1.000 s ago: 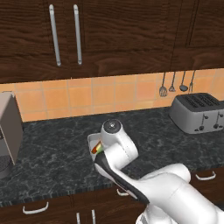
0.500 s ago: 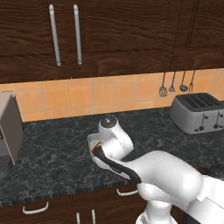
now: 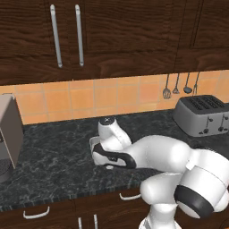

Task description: Take the meat container that has the shrimp and place it on the second highest rack of the freezer. Then take the vegetable container that has the carrot and corn and place it on the highest rack of the freezer.

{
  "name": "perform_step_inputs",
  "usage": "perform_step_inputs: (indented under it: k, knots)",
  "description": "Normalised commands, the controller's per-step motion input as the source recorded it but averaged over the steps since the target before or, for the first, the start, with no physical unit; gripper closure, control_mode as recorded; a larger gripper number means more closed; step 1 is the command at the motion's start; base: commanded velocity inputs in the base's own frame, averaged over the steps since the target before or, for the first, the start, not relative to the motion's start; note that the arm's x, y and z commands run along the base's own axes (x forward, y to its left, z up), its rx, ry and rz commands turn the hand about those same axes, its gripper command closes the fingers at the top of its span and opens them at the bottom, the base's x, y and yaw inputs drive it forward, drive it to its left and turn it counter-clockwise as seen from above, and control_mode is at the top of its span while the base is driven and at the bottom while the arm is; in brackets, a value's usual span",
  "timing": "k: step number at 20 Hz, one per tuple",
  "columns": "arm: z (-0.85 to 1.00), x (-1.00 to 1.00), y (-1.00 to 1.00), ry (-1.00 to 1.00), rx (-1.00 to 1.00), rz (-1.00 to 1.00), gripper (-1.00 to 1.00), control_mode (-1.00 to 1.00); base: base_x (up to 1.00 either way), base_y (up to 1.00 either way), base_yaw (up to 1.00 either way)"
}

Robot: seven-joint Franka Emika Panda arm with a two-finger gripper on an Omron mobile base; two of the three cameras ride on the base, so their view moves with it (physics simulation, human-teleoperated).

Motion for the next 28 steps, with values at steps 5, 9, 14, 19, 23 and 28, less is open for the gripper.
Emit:
perform_step_inputs:
  k: [5, 9, 14, 19, 23, 28]
  knots:
    - [-0.31, 0.15, 0.01, 0.16, 0.0, 0.0, -1.0, -1.0, 0.0, 0.0, 0.0]
    - [-0.19, 0.26, 0.01, 0.03, 0.0, 0.0, -1.0, -1.0, 0.0, 0.0, 0.0]
    - [-0.05, -0.16, 0.0, -0.03, 0.0, 0.0, -1.0, -1.0, 0.0, 0.0, 0.0]
    - [-0.03, -0.3, 0.0, 0.0, 0.0, 0.0, -1.0, -1.0, 0.0, 0.0, 0.0]
    - [-0.18, -0.22, 0.0, 0.01, 0.0, 0.0, -1.0, -1.0, 0.0, 0.0, 0.0]
    - [-0.29, 0.02, 0.0, 0.0, 0.0, 0.0, -1.0, -1.0, 0.0, 0.0, 0.0]
